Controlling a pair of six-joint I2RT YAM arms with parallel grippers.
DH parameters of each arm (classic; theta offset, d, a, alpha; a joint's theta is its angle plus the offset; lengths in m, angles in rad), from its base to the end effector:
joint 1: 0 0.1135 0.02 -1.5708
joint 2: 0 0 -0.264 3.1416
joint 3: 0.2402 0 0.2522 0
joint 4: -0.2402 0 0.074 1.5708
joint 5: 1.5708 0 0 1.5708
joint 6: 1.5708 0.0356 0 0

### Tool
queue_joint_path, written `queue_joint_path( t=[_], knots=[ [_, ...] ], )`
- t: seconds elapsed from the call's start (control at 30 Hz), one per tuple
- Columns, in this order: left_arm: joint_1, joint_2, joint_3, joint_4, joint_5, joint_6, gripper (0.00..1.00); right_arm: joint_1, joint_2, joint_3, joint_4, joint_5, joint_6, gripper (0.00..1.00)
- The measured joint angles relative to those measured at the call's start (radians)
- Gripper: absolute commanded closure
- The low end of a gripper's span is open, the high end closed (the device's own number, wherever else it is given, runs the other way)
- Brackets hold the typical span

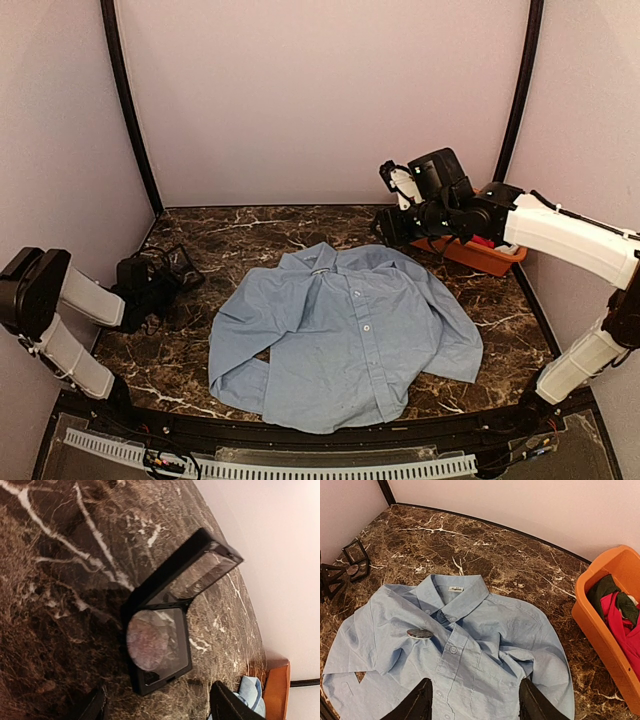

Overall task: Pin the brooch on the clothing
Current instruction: Pick up the brooch from the brooch box.

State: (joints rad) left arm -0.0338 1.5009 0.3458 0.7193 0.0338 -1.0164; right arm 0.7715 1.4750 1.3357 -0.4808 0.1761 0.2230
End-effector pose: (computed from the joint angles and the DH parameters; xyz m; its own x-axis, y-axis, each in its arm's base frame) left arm 0.2545 -0.0098 0.1307 -0.2769 -0.8409 -0.4651 -0.3248 0.5374 -0.7783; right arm 0.2441 0.2287 0.3383 -0.5355 -0.2170 -0.8162 -0.4776 0.8749 0.0807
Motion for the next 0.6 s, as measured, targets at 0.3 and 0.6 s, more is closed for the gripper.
queue_joint_path(
  t=[0.3, 0.6],
  knots=[
    [0.079, 0.164, 0.010, 0.192, 0.096, -0.103, 0.42, 0.000, -0.025, 0.002, -0.015, 0.000, 0.002, 0.44],
    [0.109, 0.260, 0.032, 0.312, 0.167, -0.148, 0.45, 0.000, -0.030, 0.008, -0.019, 0.000, 0.005, 0.44]
  ],
)
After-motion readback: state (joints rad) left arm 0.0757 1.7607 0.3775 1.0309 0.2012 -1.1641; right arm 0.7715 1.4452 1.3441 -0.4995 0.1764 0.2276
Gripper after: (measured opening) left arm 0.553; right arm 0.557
